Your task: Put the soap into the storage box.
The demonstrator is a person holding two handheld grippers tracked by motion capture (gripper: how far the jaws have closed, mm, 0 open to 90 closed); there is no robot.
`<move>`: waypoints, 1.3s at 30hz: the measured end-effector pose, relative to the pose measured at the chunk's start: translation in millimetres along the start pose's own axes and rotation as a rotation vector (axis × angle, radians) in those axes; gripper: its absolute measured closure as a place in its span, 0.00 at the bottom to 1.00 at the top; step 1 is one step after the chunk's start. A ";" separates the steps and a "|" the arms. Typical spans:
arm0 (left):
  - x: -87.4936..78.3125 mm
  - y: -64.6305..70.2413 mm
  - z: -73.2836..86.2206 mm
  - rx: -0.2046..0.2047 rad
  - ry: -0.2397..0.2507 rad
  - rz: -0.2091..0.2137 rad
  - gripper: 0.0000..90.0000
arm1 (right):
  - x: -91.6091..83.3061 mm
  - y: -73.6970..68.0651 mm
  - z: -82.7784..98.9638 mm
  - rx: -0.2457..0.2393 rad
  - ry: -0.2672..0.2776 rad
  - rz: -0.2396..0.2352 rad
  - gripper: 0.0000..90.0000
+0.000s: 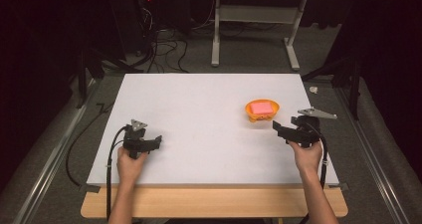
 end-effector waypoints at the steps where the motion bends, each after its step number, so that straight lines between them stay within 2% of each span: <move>1: 0.0 0.0 0.0 -0.001 0.000 0.000 0.21 | 0.5 -0.3 0.3 -0.007 0.001 -0.003 0.26; 26: 0.0 0.1 0.0 0.000 0.000 0.000 0.22 | 12.4 -25.6 15.1 -0.061 -0.036 -0.053 0.27; 39: -0.1 0.3 0.0 0.001 0.000 0.000 0.22 | 26.4 -36.0 26.8 -0.096 -0.065 -0.040 0.27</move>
Point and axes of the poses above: each handheld gripper's, and its own axes: x roughly forward along the jaws, z roughly out of its underside, y roughly to its right, the point moved 1 cm from there along x, roughly forward along the jaws, and after that the axes turned 9 degrees about z, right-handed, at the moved point
